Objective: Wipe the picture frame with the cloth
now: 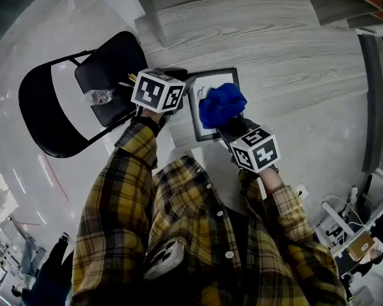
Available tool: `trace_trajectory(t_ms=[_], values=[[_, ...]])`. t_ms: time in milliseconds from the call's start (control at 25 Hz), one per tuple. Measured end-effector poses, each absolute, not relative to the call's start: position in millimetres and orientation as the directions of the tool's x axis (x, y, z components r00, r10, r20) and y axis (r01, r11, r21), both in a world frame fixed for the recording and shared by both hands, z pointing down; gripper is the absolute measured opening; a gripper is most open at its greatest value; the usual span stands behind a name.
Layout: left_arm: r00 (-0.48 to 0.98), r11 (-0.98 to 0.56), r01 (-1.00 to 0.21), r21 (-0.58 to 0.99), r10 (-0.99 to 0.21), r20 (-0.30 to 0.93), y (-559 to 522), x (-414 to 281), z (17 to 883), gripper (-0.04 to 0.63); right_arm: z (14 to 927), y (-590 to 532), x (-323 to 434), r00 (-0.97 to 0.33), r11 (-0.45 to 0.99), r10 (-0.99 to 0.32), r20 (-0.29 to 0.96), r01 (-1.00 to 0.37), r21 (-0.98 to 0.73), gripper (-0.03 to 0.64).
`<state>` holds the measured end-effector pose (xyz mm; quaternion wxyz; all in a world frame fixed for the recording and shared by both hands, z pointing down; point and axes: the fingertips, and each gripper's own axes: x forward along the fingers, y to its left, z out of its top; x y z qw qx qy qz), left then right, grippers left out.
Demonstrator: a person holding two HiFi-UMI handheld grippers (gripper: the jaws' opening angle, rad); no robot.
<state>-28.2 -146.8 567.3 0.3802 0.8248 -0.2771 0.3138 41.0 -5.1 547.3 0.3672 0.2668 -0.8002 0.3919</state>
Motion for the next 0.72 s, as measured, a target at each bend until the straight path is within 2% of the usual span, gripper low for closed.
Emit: trace_trajectory(t_ms=[440, 560, 720], values=[[0.649, -0.564, -0.695, 0.445, -0.228, 0.726, -148, -29, 565, 0.115, 542, 45, 49, -0.609, 0.544, -0.073, 0.79, -0.688, -0.48, 0.046], [0.647, -0.56, -0.698, 0.447, -0.224, 0.729, -147, -28, 568, 0.115, 529, 39, 54, -0.624, 0.543, -0.117, 0.773, -0.692, -0.477, 0.048], [0.646, -0.563, -0.697, 0.444, -0.224, 0.73, -147, -28, 569, 0.115, 486, -11, 64, -0.645, 0.54, -0.274, 0.714, -0.717, -0.441, 0.047]])
